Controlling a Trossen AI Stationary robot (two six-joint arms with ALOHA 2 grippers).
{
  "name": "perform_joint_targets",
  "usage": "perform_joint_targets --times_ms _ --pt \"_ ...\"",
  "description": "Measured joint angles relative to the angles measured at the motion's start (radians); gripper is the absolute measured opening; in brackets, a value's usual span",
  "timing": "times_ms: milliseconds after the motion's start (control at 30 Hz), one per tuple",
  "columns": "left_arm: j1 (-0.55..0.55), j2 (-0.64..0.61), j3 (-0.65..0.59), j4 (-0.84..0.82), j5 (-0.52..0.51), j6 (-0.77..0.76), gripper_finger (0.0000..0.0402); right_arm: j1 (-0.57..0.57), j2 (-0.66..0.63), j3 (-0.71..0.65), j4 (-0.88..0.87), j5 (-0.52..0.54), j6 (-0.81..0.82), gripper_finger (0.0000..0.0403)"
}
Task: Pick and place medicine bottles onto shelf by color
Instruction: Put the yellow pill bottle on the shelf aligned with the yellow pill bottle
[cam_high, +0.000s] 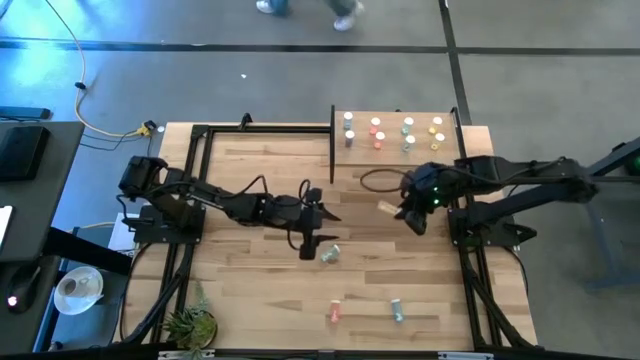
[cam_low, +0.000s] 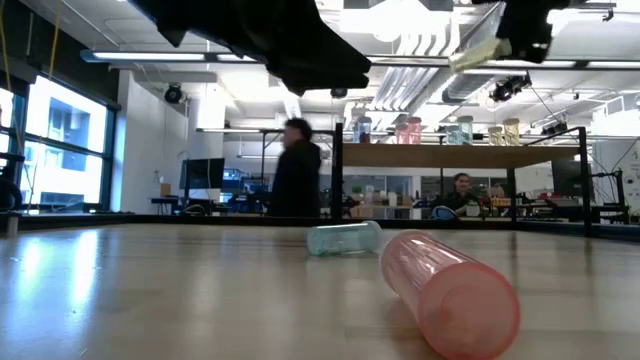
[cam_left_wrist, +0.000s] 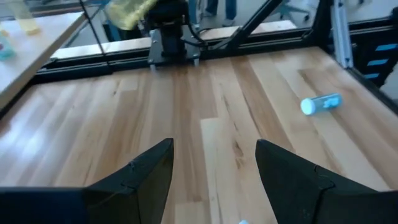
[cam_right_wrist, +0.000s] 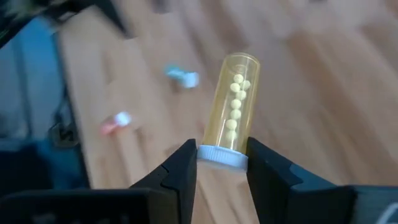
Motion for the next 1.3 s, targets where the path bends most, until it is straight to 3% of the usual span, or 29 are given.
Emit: perform_joint_targets --times_ms 200,533,700,967,1300 --pt "0.038 0.001 0.0 0.044 0.095 -0.045 0.0216 0.052 0.099 0.0 0.13 -0.104 -0.139 0.0108" --pt "0.086 0.001 0.0 0.092 0.239 -0.302 0.0216 0.065 0.237 0.0 0.203 -0.144 -0.28 0.0108" --pt "0.089 0.001 0.0 0.093 0.243 -0.318 0.0216 0.065 0.288 0.0 0.229 -0.208 -0.318 0.0108" --pt "0.085 0.036 -0.001 0.135 0.265 -0.342 0.0216 0.065 0.331 0.0 0.275 -0.209 -0.344 0.0108" --pt "0.085 0.171 0.129 0.157 0.322 -0.359 0.0216 0.064 0.331 0.0 0.288 -0.209 -0.344 0.0108"
